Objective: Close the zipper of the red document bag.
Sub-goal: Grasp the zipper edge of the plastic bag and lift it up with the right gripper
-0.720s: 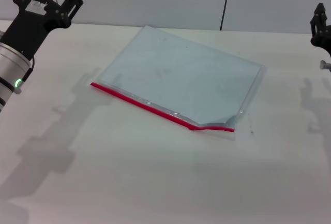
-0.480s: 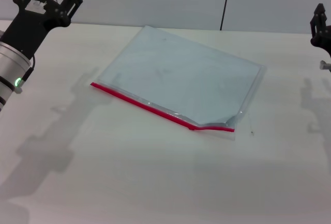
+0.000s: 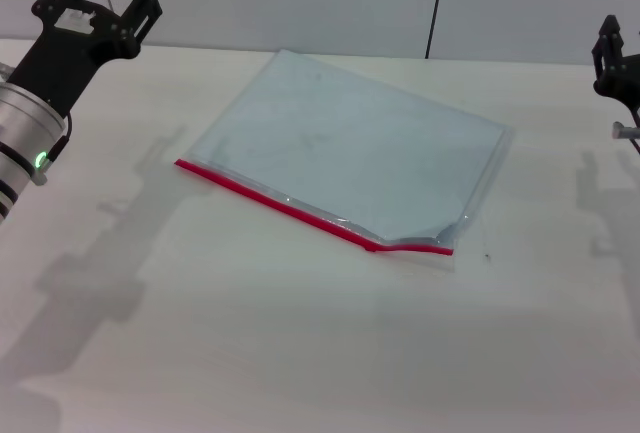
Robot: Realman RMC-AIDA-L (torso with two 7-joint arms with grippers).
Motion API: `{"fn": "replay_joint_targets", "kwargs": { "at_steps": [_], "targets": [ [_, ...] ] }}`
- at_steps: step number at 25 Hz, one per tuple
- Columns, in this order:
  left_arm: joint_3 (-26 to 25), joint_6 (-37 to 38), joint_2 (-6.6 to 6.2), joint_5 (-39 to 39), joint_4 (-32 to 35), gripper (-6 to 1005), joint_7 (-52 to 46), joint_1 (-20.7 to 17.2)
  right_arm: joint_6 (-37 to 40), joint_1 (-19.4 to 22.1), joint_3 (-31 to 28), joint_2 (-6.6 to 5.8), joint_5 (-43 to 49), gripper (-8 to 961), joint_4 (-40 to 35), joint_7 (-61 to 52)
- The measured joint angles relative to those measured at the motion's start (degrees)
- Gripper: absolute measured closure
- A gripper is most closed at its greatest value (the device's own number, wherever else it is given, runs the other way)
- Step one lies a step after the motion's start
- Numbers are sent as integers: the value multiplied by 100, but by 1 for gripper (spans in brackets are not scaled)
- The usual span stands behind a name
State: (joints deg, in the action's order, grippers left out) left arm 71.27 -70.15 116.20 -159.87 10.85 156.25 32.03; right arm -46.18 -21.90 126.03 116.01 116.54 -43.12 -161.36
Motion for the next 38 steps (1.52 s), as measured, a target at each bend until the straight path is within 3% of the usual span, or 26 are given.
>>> {"fn": "replay_joint_targets", "kwargs": {
  "at_steps": [4, 8, 11, 16, 19, 28, 34, 38],
  "targets": [
    [19, 138, -1, 9, 0, 326, -2, 10, 204, -35, 0, -17, 26, 515, -10, 0],
    [98, 414, -17, 158, 7, 327, -39, 75, 1014, -163, -2, -118, 69, 515, -193, 4],
    [105, 600, -18, 252, 15, 328, -119, 135, 1512, -147, 23, -315, 95, 514, -595, 22],
    [106, 850, -53, 473, 51, 329, -263, 199, 2864, -97, 1, -788, 447, 514, -1556, 13],
    [106, 930, -54, 538, 58, 330, -336, 226, 3518, -115, -27, -956, 629, 513, -1939, 19],
    [103, 934, -120, 554, 66, 332, -490, 219, 4787, 100, -249, -1084, 1239, 508, -2947, 127],
    [106, 934, -136, 554, 67, 333, -510, 221, 4882, 251, -291, -1131, 1266, 509, -3464, 192],
    [106, 933, -136, 554, 67, 334, -522, 251, 4856, 262, -513, -1087, 1209, 509, -3524, 169]
  ]
}}
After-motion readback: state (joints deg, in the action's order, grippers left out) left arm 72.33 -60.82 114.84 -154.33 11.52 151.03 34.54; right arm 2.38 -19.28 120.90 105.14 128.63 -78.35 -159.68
